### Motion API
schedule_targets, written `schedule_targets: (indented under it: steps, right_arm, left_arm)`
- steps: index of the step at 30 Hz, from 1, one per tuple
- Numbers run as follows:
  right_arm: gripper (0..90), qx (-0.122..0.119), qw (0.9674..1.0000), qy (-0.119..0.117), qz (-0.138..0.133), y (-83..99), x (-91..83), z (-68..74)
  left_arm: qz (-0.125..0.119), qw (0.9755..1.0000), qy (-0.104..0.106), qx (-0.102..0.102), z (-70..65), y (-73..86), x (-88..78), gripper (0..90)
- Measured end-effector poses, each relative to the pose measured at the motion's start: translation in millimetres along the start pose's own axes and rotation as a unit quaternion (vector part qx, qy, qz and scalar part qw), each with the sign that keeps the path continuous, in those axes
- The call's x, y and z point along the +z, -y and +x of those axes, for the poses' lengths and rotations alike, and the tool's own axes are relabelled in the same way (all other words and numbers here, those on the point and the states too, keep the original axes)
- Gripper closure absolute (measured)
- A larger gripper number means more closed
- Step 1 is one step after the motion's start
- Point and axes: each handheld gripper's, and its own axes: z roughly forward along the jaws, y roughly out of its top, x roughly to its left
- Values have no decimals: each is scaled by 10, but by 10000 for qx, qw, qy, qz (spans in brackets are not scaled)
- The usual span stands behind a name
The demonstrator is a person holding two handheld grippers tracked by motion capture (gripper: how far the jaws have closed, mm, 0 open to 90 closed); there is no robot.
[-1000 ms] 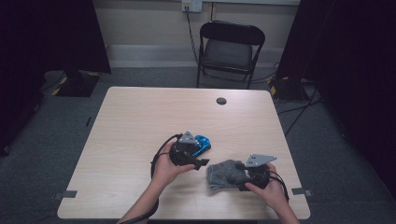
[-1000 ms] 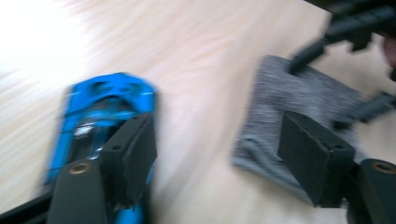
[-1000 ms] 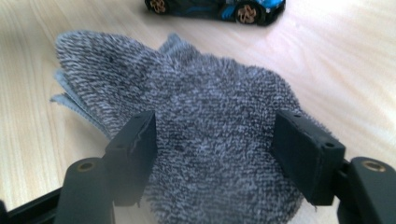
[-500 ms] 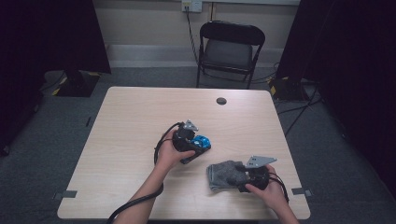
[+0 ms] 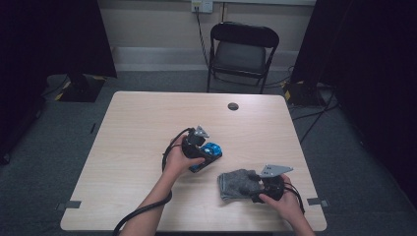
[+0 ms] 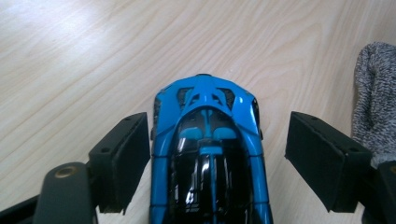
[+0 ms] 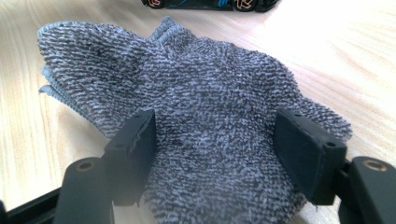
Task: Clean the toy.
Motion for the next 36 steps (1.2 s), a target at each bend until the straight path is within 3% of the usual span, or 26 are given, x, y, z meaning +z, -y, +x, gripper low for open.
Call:
schedule_targets:
  steps: [6,8,11,19,24,28,33,36]
  right_arm:
    - [304,7,10000,14,1,-1,3,3]
    - [304,27,10000,-6,-2,1,3,-1]
    - [305,43,10000,-15,-29,6,5,-4]
    - [307,57,10000,-36,-52,12,4,-9]
    - [309,66,9999,-47,-65,16,6,-14]
    - [309,71,9999,-37,-67,16,8,-11]
    - [309,79,9999,-26,-79,20,8,-7]
    - [309,78,9999,-30,-82,20,8,-10]
  left_arm:
    - [121,9998,-114,-52,69,115,42,210]
    - [56,9999,2,-144,75,120,57,213]
    - [120,9999,65,24,52,111,91,210]
    - [297,9995,63,19,54,185,177,206]
    - [177,9998,115,8,63,228,167,210]
    - [211,9998,50,27,57,223,165,226]
    - [432,9987,-48,257,15,183,180,230]
    - [470,9985,-89,270,4,175,183,230]
